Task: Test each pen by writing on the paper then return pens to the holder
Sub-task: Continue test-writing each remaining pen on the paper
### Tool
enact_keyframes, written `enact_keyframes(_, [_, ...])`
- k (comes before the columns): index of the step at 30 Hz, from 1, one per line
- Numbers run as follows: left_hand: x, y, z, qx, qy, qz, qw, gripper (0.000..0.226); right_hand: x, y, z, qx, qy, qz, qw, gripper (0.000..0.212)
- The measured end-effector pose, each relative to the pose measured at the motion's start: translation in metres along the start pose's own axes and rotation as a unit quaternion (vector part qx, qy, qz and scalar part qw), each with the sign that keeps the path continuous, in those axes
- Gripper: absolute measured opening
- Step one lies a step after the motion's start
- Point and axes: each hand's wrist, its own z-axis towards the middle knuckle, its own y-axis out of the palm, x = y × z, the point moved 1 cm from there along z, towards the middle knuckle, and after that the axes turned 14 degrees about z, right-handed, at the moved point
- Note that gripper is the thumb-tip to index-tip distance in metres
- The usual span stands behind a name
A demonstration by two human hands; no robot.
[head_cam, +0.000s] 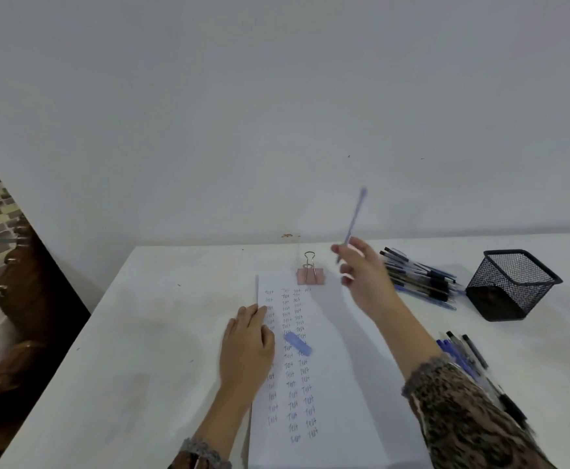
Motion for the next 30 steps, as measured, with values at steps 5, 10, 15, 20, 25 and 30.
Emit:
enact_keyframes(5, [-0.002,0.003,0.001,-0.002,0.016,0.028,0.999,0.043,0.041,-0.002,0.019,-0.016,0.008,0.054,0.998,0.02])
enact_keyframes(10, [-0.001,0.003,0.001,0.009,0.019,0.033,0.999,0.043,0.051,-0.012,0.029,-0.02,-0.052,-0.081,0.995,0.03])
enact_keyframes(15, [0.001,0.002,0.0,0.004,0.009,0.034,0.999,0.043,0.061,-0.018,0.036,0.007,-0.064,-0.13,0.989,0.052])
enact_keyframes(20, [0.001,0.004,0.0,0.003,0.009,0.045,0.999,0.044,0.071,-0.017,0.039,-0.021,-0.078,-0.171,0.982,0.055])
enact_keyframes(25, [0.001,0.005,0.0,0.007,0.007,0.046,0.999,0.044,0.076,-0.017,0.042,-0.032,-0.069,-0.196,0.978,0.046])
enact_keyframes(30, [0.001,0.004,0.0,0.005,0.006,0.044,0.999,0.044,0.08,-0.019,0.041,-0.048,-0.065,-0.196,0.977,0.039])
